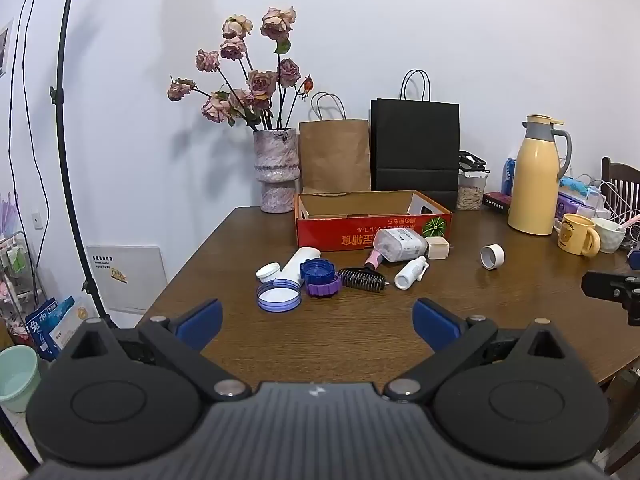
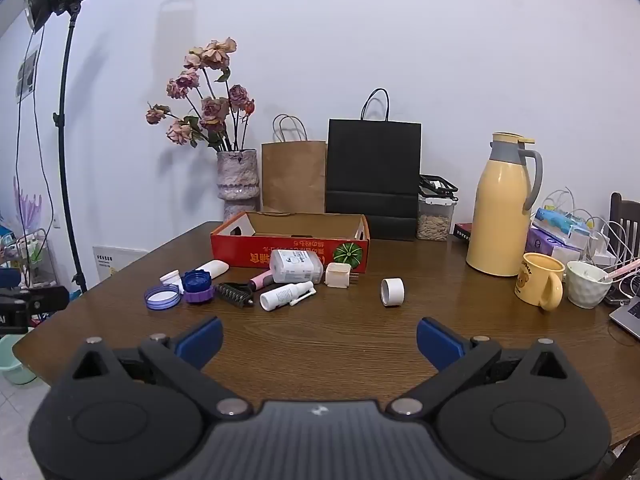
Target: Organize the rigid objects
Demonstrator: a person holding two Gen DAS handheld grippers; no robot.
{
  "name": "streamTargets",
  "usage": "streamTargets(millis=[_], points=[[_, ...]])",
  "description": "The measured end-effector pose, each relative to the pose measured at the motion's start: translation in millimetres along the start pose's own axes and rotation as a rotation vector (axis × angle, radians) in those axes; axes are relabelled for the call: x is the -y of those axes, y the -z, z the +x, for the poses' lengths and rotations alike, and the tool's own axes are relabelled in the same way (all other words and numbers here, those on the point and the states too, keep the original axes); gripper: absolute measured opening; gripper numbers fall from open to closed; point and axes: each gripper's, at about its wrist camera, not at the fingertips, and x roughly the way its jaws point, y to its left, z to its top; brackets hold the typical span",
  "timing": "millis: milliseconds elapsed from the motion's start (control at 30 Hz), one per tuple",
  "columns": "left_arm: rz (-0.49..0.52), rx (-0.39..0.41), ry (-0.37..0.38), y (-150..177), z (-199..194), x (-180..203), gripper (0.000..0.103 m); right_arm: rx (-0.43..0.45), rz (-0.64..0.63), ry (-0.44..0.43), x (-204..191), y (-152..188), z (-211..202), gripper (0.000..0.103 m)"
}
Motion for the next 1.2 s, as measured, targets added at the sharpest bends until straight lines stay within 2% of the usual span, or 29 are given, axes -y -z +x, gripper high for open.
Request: streamTargets(millis=[467, 1200], points=[[-0.002, -0.002, -0.004, -1.5, 2.0, 8.8, 0.103, 0.002, 0.001, -0.002, -0.8, 0.1, -0.2, 0.103], [-0.010, 0.000, 0.000, -4.5, -3.4, 0.0, 0.103, 0.006, -0.002, -0.002, -2.5, 0.0, -1.2, 0.103]])
